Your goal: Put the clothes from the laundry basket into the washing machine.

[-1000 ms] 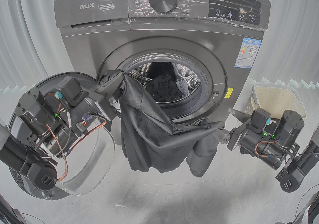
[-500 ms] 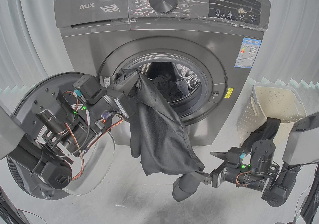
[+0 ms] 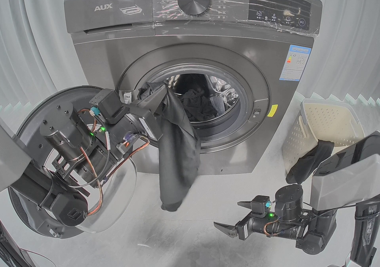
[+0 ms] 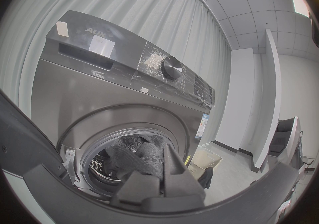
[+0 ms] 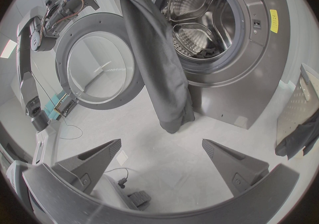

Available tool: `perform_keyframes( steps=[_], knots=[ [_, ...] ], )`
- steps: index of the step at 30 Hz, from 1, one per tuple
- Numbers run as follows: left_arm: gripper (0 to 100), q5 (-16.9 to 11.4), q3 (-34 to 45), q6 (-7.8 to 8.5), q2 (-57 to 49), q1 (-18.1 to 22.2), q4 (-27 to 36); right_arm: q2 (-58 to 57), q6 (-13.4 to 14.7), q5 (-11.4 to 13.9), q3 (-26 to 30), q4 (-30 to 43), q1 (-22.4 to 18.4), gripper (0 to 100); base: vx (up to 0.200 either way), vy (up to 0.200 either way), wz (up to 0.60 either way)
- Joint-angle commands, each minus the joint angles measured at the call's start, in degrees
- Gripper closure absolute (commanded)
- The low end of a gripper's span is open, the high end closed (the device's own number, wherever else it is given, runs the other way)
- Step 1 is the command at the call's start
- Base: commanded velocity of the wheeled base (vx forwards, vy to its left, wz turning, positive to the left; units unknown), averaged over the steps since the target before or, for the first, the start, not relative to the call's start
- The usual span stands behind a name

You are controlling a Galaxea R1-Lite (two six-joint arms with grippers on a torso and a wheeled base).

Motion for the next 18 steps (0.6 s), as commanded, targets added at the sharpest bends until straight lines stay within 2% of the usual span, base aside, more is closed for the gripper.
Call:
perform_keyframes(
  steps=[1,4,7,18],
  knots=[
    [100,0.1,0.0,-0.01,0.0,-1.2,0.1,2.1,0.1,-0.2,-7.1,-0.1,0.2,0,0.000,0.000,0.00],
    [100,0.1,0.0,0.08,0.1,-1.9,0.2,2.0,0.0,-0.6,-13.0,0.0,0.2,0,0.000,0.000,0.00],
    [100,0.1,0.0,0.16,0.2,-2.5,0.9,2.1,0.3,-2.7,-18.0,0.0,0.4,0,0.000,0.000,0.00],
    [100,0.0,-0.9,0.34,0.2,-3.3,2.9,7.0,0.9,-3.4,-33.0,2.0,0.9,0,0.000,0.000,0.00]
  ],
)
